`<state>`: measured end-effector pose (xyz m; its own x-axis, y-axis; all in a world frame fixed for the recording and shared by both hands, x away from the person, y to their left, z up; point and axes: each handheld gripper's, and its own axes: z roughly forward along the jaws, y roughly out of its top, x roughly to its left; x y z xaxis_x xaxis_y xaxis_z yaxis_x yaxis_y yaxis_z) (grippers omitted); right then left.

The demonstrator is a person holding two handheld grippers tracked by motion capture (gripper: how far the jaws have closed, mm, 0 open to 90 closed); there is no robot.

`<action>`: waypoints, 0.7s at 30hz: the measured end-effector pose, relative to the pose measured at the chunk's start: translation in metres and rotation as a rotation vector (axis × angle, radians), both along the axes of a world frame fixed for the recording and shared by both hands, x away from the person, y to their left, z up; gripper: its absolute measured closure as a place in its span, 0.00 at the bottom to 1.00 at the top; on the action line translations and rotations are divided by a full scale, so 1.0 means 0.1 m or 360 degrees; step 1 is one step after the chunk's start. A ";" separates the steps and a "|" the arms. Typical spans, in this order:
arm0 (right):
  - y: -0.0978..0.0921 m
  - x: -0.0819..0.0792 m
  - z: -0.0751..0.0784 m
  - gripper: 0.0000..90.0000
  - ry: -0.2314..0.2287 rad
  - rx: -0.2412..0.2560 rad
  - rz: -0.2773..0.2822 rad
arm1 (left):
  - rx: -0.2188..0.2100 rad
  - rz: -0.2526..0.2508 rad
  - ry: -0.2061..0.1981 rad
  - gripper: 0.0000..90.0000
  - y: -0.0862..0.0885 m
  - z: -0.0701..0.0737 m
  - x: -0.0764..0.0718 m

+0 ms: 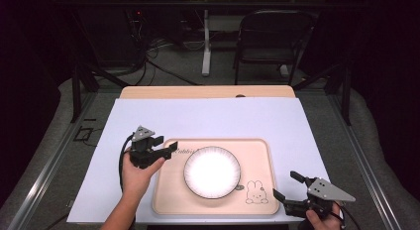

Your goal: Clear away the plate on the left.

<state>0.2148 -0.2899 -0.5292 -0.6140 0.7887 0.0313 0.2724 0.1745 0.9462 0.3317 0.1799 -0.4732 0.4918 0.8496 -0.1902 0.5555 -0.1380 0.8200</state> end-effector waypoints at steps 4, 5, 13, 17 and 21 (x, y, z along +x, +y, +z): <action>0.00 0.00 0.00 0.16 0.0003 0.0002 0.0000 | -0.0005 0.0036 -0.0012 0.43 0.12 0.03 -0.07; 0.00 0.00 0.00 0.16 0.0004 0.0002 0.0000 | -0.0007 0.0045 -0.0011 0.43 0.16 0.03 -0.09; 0.00 0.00 0.00 0.16 -0.0001 0.0002 -0.0002 | -0.0012 0.0122 0.0008 0.43 0.42 -0.01 -0.28; 0.00 0.00 0.00 0.16 -0.0002 0.0001 -0.0001 | 0.0001 0.0169 0.0029 0.43 0.53 -0.10 -0.37; 0.00 0.00 0.00 0.16 -0.0004 0.0000 -0.0002 | 0.0002 0.0221 0.0060 0.44 0.63 -0.22 -0.45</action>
